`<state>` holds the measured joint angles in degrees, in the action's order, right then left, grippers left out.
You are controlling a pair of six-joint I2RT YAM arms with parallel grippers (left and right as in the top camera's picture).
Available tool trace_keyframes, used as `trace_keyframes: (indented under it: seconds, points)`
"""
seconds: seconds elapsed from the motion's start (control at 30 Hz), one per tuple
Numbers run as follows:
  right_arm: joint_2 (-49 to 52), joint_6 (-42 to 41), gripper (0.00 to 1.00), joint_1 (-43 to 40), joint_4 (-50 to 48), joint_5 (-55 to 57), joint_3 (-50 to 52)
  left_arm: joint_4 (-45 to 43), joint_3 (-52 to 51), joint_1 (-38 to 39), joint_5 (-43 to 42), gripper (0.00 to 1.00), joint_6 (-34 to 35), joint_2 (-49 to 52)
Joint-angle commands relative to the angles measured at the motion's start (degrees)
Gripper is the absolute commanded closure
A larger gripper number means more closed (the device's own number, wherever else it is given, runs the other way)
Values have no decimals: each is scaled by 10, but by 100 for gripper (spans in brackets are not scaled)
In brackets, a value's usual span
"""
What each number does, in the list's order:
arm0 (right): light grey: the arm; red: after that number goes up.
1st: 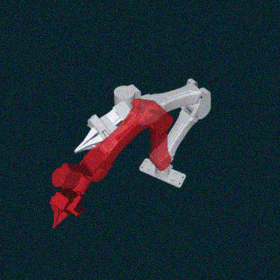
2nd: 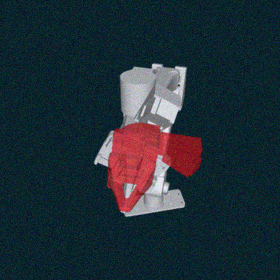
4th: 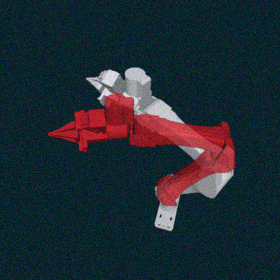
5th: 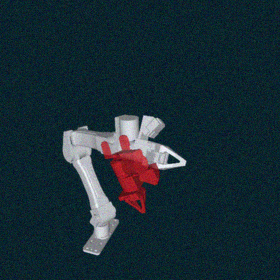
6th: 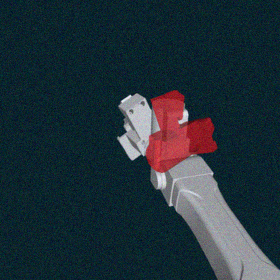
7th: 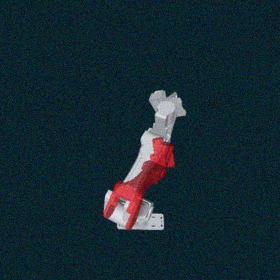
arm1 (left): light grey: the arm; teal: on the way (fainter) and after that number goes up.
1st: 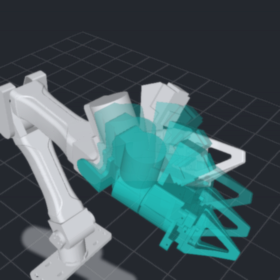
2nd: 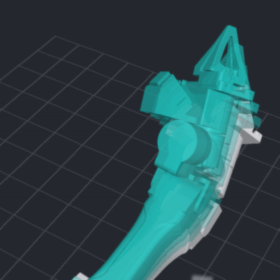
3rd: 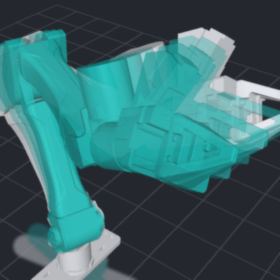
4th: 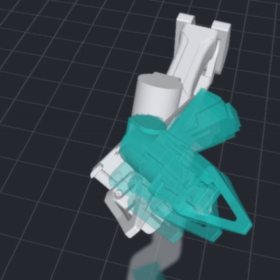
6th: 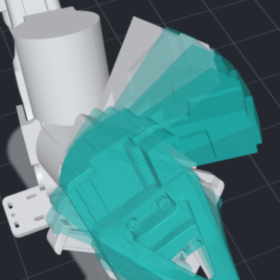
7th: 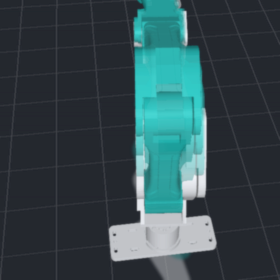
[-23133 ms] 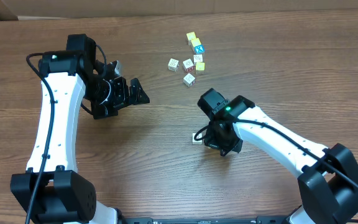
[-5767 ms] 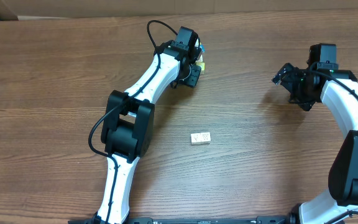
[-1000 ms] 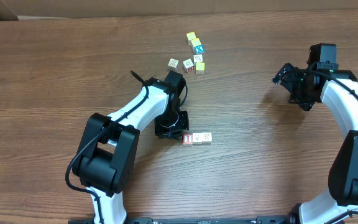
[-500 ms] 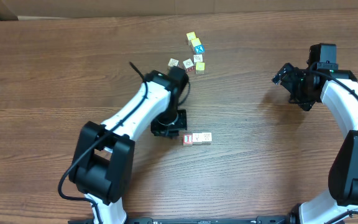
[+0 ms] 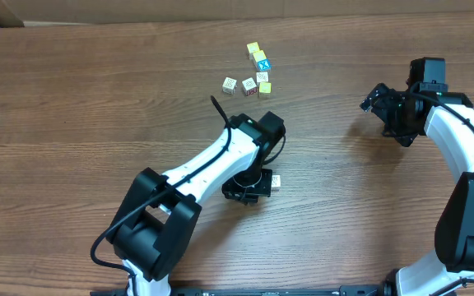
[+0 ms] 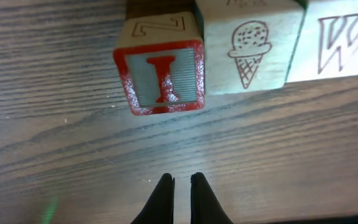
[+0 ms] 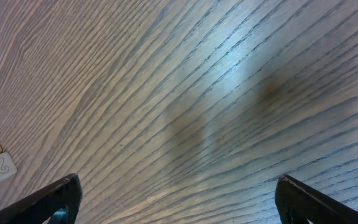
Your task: Flip 4 blocks
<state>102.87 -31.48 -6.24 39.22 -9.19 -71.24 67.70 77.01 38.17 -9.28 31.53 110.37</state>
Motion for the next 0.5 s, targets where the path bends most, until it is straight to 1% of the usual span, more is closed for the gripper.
trace_keyframes:
  seconds: [0.0,0.23,0.47]
  points:
    - [1,2,0,1,-1,-3,-10,-13,-12,9,24,96,28,-10]
    - [1,2,0,1,-1,-3,-10,-66,-41,10,49,96,34,-10]
    - [1,2,0,1,-1,-3,-10,-97,-50,9,52,96,34,-10]
